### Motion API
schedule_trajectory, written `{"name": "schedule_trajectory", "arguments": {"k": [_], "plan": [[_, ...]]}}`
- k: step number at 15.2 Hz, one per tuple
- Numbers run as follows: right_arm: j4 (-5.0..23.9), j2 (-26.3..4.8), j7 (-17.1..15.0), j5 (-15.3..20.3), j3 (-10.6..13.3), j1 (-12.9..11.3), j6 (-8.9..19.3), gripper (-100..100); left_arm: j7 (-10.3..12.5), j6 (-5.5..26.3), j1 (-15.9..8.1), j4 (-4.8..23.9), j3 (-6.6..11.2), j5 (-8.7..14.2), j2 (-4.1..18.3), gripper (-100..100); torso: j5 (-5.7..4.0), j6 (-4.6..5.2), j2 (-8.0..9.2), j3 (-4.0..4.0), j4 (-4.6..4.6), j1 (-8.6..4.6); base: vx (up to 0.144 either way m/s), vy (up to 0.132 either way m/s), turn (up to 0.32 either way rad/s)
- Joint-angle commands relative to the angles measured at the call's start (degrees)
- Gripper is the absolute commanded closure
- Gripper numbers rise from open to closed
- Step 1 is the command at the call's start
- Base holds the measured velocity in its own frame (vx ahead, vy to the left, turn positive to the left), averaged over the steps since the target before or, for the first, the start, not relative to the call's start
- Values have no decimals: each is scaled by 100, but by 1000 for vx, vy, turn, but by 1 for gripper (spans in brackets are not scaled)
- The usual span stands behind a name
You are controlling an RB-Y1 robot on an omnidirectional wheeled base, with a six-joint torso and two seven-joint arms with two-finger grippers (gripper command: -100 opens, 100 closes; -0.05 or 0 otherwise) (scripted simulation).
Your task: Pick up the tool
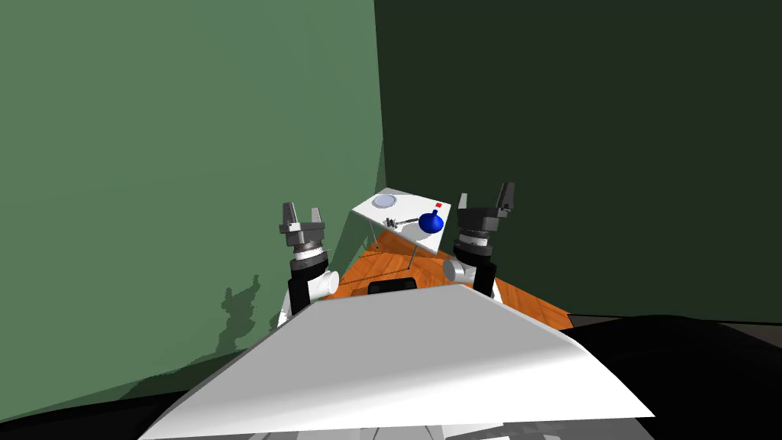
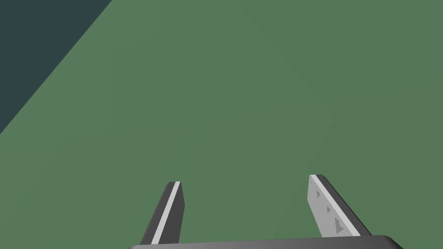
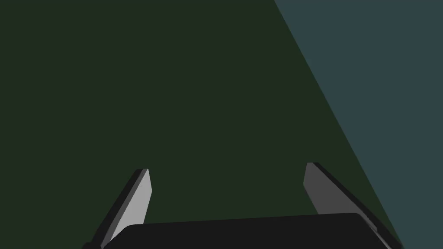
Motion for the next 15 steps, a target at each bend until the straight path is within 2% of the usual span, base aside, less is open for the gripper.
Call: {"name": "schedule_trajectory", "arguments": {"k": [1, 2, 3, 4, 5, 6, 7, 8, 9, 10, 11, 12, 13, 14, 15], "plan": [[34, -273, -14, 81, 57, -67, -14, -100, 0, 0, 0, 0, 0, 0, 0, 0, 0, 0, 0, 0, 0, 0, 0, 0, 0], [34, -273, -14, 81, 57, -67, -14, -100, 0, 0, 0, 0, 0, 0, 0, 0, 0, 0, -1, -1, 0, 0, 8, 7, 2], [70, -476, -29, 164, 115, -136, -29, -100, 0, 0, 0, 0, 0, 0, 0, 0, 0, 0, -2, -1, 0, 1, 12, 10, 1], [70, -476, -29, 164, 115, -136, -29, -100, 0, 0, 0, 0, 0, 0, 0, 0, 1, -1, -4, -2, -1, 2, 13, 10, 3], [116, -676, -48, 273, 192, -227, -48, -100, 0, 0, 0, 0, 0, 0, 0, 0, 1, 0, -5, -3, -1, 3, 15, 11, 2], [116, -692, -48, 273, 192, -227, -48, -100, 0, 0, 0, 0, 0, 0, 0, 0, 1, -1, -7, -4, -1, 3, 15, 12, 2], [173, -884, -71, 407, 287, -338, -72, -100, 0, 0, 0, 0, 0, 0, 0, 0, 1, -1, -7, -4, -2, 3, 18, 14, 1], [173, -916, -71, 407, 287, -338, -72, -100, 0, 0, 0, 0, 0, 0, 0, 0, 1, -2, -9, -5, -2, 4, 19, 16, 5], [239, -1092, -99, 565, 399, -468, -100, -100, 0, 0, 0, 0, 0, 0, 0, 0, 1, -1, -10, -6, -2, 5, 22, 18, 4], [239, -1146, -99, 565, 399, -468, -100, -100, 0, 0, 0, 0, 0, 0, 0, 0, 2, -1, -11, -6, -2, 6, 23, 17, 3], [316, -1311, -130, 745, 527, -617, -133, -100, 0, 0, 0, 0, 0, 0, 0, 0, 2, -1, -11, -7, -3, 6, 26, 20, 4], [316, -1380, -130, 745, 527, -617, -133, -100, 0, 0, 0, 0, 0, 0, 0, 0, 2, -1, -12, -7, -3, 7, 25, 23, 3], [401, -1552, -165, 947, 670, -783, -169, -100, 0, 0, 0, 0, 0, 0, 0, 0, 2, -1, -13, -7, -3, 8, 27, 24, 2], [401, -1619, -165, 947, 670, -783, -169, -100, 0, 0, 0, 0, 0, 0, 0, 0, 2, -2, -14, -8, -3, 10, 27, 23, 6], [494, -1778, -204, 1162, 827, -965, -209, -100, 0, 0, 0, 0, 0, 0, 0, 0, 2, -1, -15, -9, -3, 9, 30, 27, 5]]}}
